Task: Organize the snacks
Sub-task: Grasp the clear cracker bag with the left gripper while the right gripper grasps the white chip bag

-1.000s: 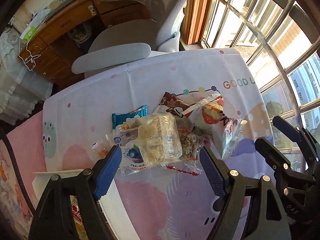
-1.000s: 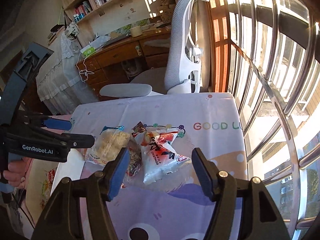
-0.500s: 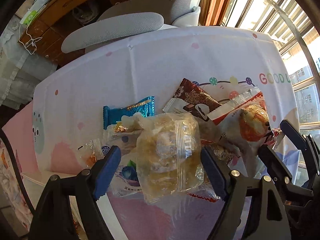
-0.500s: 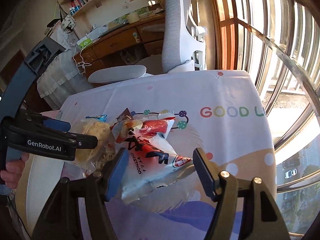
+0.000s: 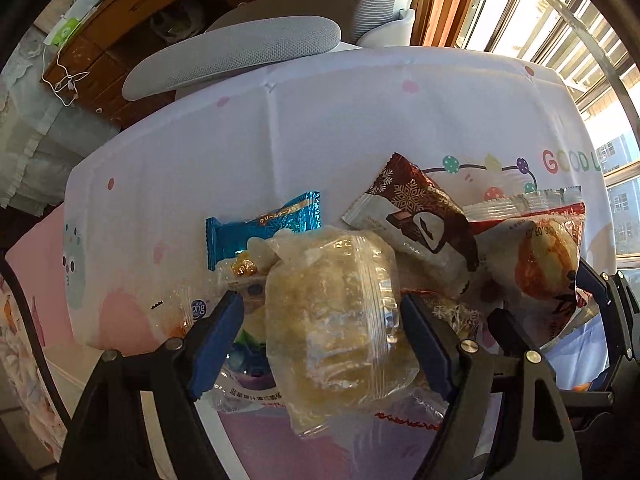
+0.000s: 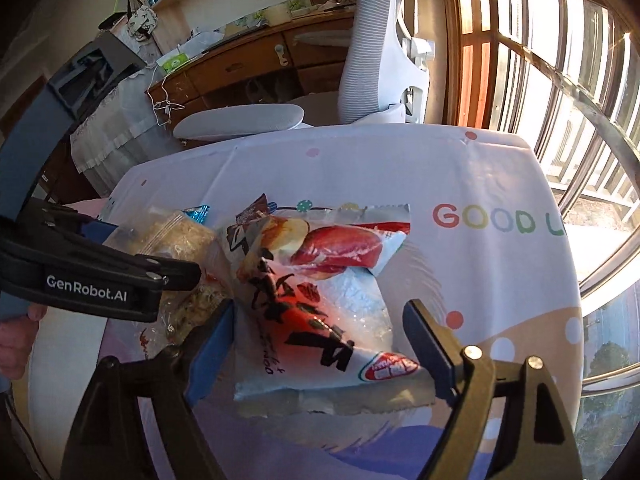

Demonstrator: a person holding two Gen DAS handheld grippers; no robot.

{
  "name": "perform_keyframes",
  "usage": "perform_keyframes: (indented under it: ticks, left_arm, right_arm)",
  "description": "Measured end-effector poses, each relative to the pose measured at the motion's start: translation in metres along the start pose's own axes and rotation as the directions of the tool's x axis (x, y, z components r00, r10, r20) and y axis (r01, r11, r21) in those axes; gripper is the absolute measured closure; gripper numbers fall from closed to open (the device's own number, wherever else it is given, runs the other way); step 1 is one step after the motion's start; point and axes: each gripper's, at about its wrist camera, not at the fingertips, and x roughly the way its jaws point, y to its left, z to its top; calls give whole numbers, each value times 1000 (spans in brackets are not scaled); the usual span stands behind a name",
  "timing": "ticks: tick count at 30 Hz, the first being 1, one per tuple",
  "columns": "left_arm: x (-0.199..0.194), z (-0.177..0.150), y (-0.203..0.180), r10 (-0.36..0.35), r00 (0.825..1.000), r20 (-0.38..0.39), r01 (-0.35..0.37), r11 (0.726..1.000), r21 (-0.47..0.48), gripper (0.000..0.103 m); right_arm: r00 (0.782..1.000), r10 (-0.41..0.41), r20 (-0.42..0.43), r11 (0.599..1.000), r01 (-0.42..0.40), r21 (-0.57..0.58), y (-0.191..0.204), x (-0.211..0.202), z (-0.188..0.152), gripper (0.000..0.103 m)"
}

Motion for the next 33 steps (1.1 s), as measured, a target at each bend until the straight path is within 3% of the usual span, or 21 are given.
perform_keyframes:
  ticks: [5,9,13,23,33]
  left_arm:
    - [0,1,0,-16,1000,15,16,1000,-9,38]
    - [1,1,2,-29,999,27,29,999,-19,55]
    - [3,-3,6,-43,999,31,44,998,-40,62]
    - [-17,-14,16,-83,994,69,87,994,-60,65]
    - [-72,-53,12,-164,981,106,168,986,-23,65]
  right_arm:
    - [1000,18,-5,999,-18,36,-6,0,-1,19]
    - [999,37,-6,998,-37,41,-6,-4,-1,25]
    - [999,36,-7,999,-36,22,-3,-9,0,32]
    - [1000,26,-4,999,-25,41,3,-33,0,35]
    - [1000,29,-1,997,-29,78,19,-77,-12,35]
